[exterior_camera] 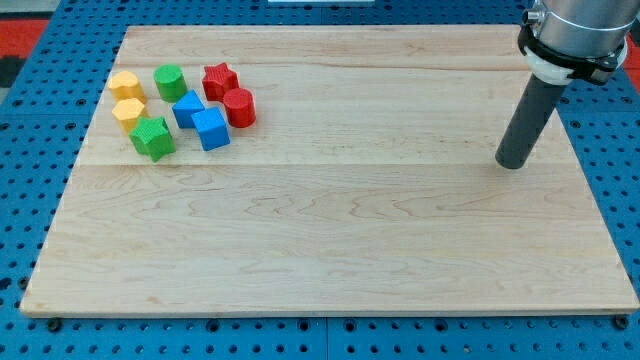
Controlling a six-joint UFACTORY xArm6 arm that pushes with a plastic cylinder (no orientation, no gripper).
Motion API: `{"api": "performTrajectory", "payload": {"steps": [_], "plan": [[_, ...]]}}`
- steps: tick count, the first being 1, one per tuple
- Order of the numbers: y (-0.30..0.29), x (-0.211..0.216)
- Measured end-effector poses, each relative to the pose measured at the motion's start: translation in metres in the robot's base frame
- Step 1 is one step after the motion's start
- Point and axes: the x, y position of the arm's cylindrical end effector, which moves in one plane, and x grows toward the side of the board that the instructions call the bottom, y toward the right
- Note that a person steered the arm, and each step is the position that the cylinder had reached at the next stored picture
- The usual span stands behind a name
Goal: Move the arm towards the left of the board
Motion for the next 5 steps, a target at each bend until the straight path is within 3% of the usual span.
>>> {"api": "performTrajectory", "payload": {"steps": [2, 3, 4, 5], "plan": [[-0.039, 0.005], [-0.084, 0.043], [-0.112, 0.043], [-0.179, 0.043]]}}
